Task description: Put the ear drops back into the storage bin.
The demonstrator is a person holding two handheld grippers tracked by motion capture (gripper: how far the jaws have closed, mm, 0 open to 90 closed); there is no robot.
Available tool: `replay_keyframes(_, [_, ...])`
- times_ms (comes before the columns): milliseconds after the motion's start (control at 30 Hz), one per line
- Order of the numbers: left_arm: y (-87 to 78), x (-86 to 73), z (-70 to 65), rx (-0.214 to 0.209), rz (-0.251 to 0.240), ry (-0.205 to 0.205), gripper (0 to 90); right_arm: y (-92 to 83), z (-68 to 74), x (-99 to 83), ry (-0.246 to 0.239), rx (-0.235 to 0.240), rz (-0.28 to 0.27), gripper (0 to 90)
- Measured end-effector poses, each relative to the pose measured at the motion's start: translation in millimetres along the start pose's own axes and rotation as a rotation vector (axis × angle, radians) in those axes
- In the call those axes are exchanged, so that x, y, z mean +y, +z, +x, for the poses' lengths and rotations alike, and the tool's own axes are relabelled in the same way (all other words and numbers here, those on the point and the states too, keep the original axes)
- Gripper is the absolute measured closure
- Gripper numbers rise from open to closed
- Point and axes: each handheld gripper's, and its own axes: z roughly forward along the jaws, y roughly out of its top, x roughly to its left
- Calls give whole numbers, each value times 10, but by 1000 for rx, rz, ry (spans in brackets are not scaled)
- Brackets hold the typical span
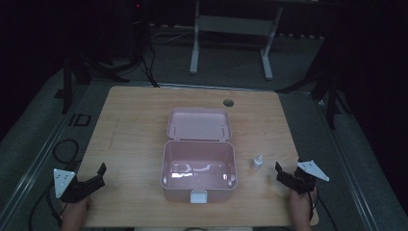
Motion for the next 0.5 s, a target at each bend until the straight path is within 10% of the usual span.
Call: replay_keyframes(500, [0,0,-13,-9,0,14,5,24,66,113,-45,79,74,151])
